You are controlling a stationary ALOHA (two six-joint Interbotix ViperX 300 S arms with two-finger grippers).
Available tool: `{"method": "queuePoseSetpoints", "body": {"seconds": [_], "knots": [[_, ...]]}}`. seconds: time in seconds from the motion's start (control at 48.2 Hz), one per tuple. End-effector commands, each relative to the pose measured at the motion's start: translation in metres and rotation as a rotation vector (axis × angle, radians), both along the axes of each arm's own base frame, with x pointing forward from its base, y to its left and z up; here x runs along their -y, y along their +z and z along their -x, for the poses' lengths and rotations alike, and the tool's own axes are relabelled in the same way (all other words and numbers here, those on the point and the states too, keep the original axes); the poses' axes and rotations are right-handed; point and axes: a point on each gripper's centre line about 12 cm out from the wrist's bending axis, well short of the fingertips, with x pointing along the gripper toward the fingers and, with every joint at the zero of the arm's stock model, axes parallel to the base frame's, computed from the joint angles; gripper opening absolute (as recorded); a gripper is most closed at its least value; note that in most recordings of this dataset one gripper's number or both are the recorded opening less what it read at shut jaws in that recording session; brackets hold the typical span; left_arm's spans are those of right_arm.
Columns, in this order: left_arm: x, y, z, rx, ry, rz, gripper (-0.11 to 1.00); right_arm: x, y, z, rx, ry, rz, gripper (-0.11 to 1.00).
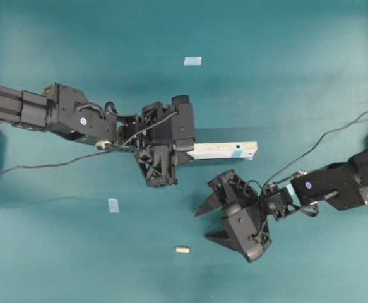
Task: Move the wooden board into place and insert the rod into its hole.
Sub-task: 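Move the right gripper over the wooden dowel and lower it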
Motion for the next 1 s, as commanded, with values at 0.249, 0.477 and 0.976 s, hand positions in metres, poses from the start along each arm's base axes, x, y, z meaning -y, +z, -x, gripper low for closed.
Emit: {"method": "queuePoseSetpoints", "body": {"seconds": [0.249, 0.477, 0.976], "knots": [[0.000, 0.016, -0.008, 0.052, -0.002, -0.004, 0.44, -0.006, 0.030, -0.008, -0.027, 0.001, 0.027, 0.75], [0.000, 0.016, -0.008, 0.052, -0.002, -0.004, 0.45, -0.016, 0.051, -0.012, -0.125, -0.041, 0.001, 0.75], [0.000, 0.021, -0.007, 0.063, -0.002, -0.004, 0.49, -0.032, 0.072, -0.043, -0.329, -0.273, -0.178, 0.75]]}}
